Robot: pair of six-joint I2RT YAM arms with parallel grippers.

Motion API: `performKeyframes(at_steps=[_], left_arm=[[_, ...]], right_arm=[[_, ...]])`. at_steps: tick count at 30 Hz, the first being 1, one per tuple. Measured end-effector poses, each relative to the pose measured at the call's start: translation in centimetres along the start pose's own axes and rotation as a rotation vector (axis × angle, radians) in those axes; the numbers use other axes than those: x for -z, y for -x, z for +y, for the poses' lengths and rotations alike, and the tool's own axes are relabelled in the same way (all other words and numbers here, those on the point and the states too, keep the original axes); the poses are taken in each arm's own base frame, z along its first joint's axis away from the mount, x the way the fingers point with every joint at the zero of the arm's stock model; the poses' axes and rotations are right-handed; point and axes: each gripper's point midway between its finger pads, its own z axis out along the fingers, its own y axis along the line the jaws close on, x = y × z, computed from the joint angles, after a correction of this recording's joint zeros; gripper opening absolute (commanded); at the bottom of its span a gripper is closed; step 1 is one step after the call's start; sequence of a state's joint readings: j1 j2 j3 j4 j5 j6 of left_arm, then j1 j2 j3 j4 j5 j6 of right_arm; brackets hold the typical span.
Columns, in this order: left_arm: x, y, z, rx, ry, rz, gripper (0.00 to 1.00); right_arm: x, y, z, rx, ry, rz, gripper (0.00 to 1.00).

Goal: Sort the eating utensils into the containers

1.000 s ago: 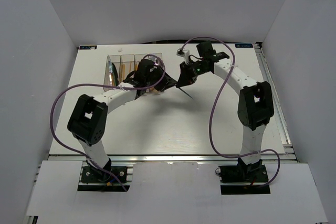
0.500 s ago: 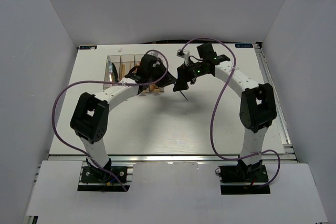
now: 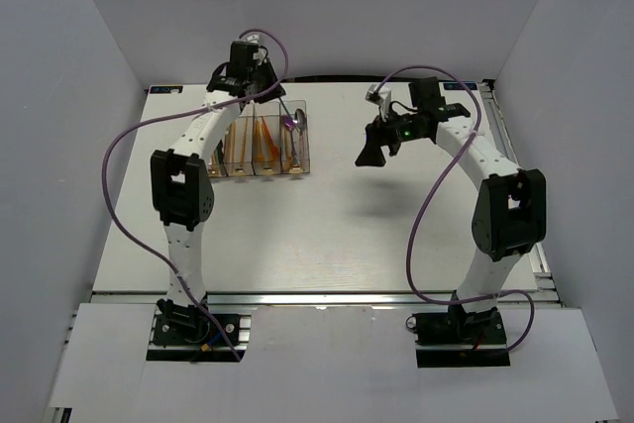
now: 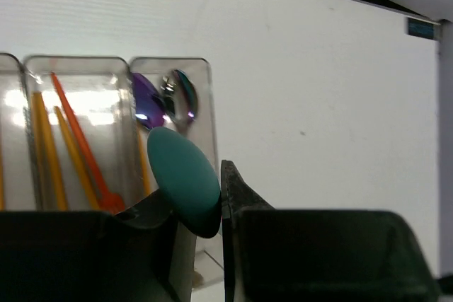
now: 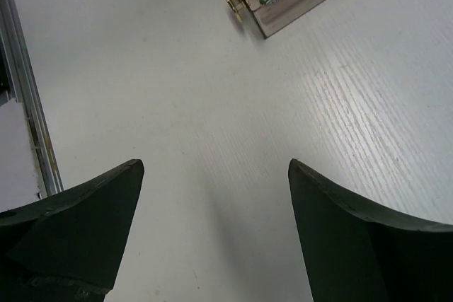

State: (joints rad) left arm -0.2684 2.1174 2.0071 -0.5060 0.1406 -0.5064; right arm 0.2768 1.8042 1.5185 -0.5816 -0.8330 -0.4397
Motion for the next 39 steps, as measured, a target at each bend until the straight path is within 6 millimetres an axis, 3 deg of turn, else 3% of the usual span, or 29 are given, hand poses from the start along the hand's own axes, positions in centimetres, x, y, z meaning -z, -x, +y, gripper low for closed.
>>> performKeyframes(at_steps=[3,8,12,13,18,22,23,24,25,27,30,33,36,39], left_arm=[[-2.4,-0.6,2.0,-0.046,0.061,0.026,0.0],[-5.4,-4.3,3.8,-0.087,0.107,0.124,0.04],[-5.8,-6.5,4.6,-0.088,0.13,0.188,0.27],[-5.8,-6.7,4.6,-0.088,0.129,0.193,0.4],[-5.7,-7.5,4.8,-0.079,0.13,0.214,0.63],[-5.4,-7.3,4.5,-0.079,0.124,0.214,0.73],[-5.1,-7.1,4.3,-0.08,0.12,0.209,0.86],[-4.7,-6.7,4.1,-0.089,0.116,0.203,0.91],[-4.3,-6.3,3.8,-0.092,0.111,0.195,0.98],[-2.9,-5.3,3.0,-0.099,0.098,0.173,0.98],[0.6,-3.3,1.3,-0.124,0.068,0.126,0.98],[5.5,-0.6,-1.2,-0.158,0.006,0.045,0.98],[11.1,0.8,-3.5,-0.181,-0.078,-0.04,0.98],[16.9,0.3,-5.2,-0.19,-0.172,-0.109,0.98]], right_arm=[[0.0,-1.2,0.0,-0.012,0.001,0.014,0.89],[0.1,-2.6,-0.2,-0.031,-0.001,0.033,0.89],[0.4,-2.9,-0.7,-0.031,-0.018,0.037,0.9],[0.4,-2.9,-0.8,-0.03,-0.022,0.037,0.89],[0.6,-3.1,-1.2,-0.021,-0.038,0.046,0.89],[0.8,-3.6,-1.5,-0.005,-0.059,0.069,0.89],[0.9,-3.6,-1.6,0.005,-0.066,0.076,0.89],[1.2,-3.6,-1.6,0.016,-0.074,0.08,0.89],[1.5,-3.4,-1.8,0.026,-0.085,0.085,0.89],[2.2,-2.6,-2.3,0.053,-0.123,0.09,0.89],[3.9,0.2,-3.7,0.126,-0.2,0.069,0.89],[5.9,3.4,-4.5,0.196,-0.257,0.026,0.89],[8.1,5.4,-4.4,0.228,-0.286,-0.026,0.89],[10.1,6.2,-4.1,0.219,-0.297,-0.069,0.89]])
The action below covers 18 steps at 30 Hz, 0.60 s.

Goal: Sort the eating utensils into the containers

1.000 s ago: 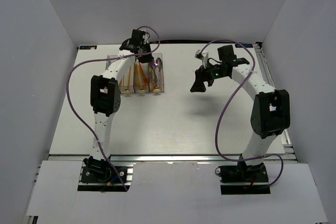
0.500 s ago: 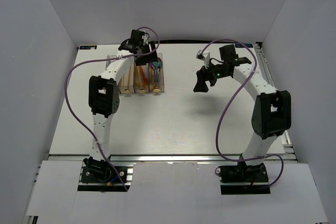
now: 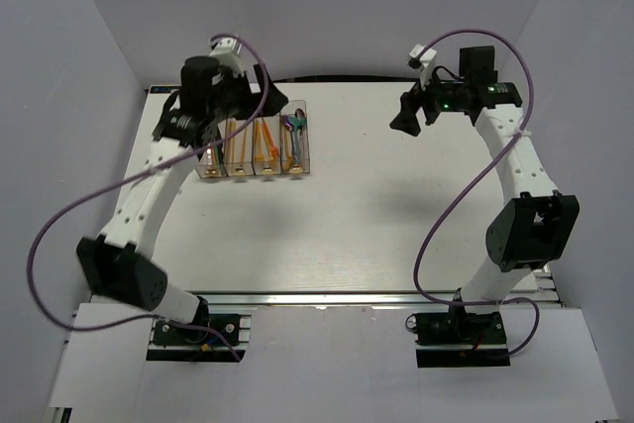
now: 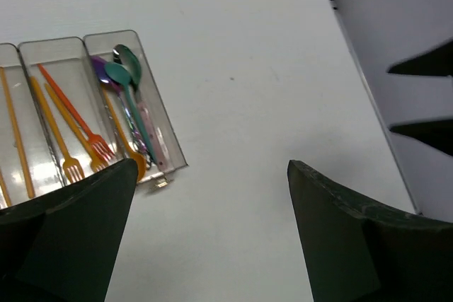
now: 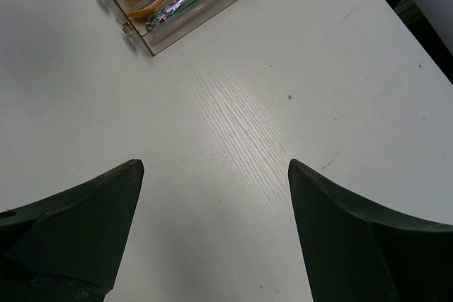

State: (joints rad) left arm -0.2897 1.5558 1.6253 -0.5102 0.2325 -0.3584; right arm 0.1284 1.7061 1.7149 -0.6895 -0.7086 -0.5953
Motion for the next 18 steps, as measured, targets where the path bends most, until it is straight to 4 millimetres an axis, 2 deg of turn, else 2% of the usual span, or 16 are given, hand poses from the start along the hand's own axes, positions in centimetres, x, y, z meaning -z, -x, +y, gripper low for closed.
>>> performKeyframes(at_steps=[4,7,13,18], left_arm=[[5.1,-1.4,-2.0,0.004,-0.094,-0.071,0.98],[7.4,-2.9,-2.7,0.011,-0.138,-0.092,0.98],[10.0,-4.3,-3.4,0.016,-0.183,-0.119,0.98],[11.8,-4.7,-3.8,0.019,-0.202,-0.152,0.98]], right_arm=[[2.0,-0.2,-0.4,-0.042,-0.036,-0.017,0.89],[3.2,-0.7,-0.2,-0.073,-0.072,-0.018,0.9],[5.7,-1.3,1.0,-0.1,-0.213,-0.037,0.89],[7.5,-0.6,1.7,-0.067,-0.292,-0.084,0.89]])
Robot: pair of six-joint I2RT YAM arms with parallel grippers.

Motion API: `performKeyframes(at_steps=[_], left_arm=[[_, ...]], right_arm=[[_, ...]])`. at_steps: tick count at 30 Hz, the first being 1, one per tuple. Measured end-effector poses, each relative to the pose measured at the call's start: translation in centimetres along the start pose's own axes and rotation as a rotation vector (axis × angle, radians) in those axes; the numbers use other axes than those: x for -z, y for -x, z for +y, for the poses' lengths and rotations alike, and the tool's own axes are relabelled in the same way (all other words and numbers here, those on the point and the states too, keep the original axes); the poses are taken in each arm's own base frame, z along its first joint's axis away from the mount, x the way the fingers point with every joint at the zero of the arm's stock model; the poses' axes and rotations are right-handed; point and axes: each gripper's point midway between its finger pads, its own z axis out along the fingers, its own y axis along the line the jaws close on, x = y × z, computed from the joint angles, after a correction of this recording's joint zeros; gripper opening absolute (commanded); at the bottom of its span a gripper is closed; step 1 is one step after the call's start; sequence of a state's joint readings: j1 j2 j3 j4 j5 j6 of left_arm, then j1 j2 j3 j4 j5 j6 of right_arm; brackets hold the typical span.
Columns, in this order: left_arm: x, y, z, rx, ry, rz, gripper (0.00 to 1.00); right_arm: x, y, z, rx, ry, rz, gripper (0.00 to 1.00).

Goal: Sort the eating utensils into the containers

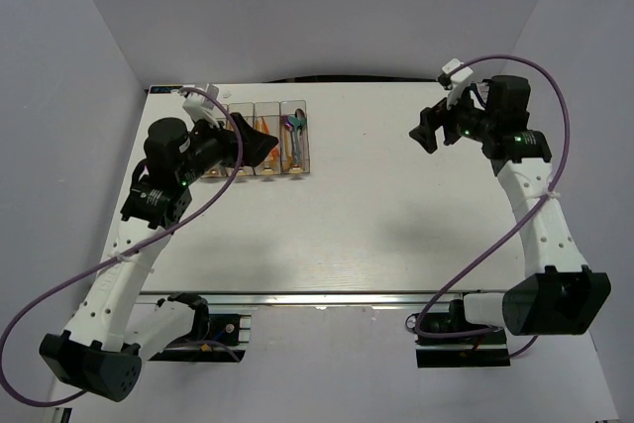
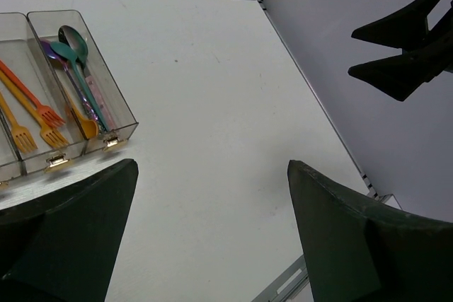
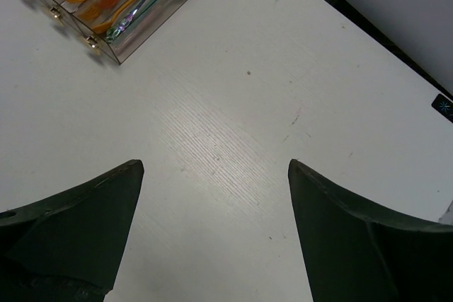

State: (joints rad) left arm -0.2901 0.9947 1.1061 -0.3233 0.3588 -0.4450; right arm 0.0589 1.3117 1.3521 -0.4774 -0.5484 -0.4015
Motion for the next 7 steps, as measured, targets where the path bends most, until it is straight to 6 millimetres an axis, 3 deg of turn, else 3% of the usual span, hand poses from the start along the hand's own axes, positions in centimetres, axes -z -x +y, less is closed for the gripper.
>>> performKeyframes(at_steps=[7], left_arm=[[0.4,0.2,-0.5,0.005,-0.016,-0.014,0.98]], right_arm=[[1.3,0.2,0.6,0.0,-0.035,-0.03,0.9]])
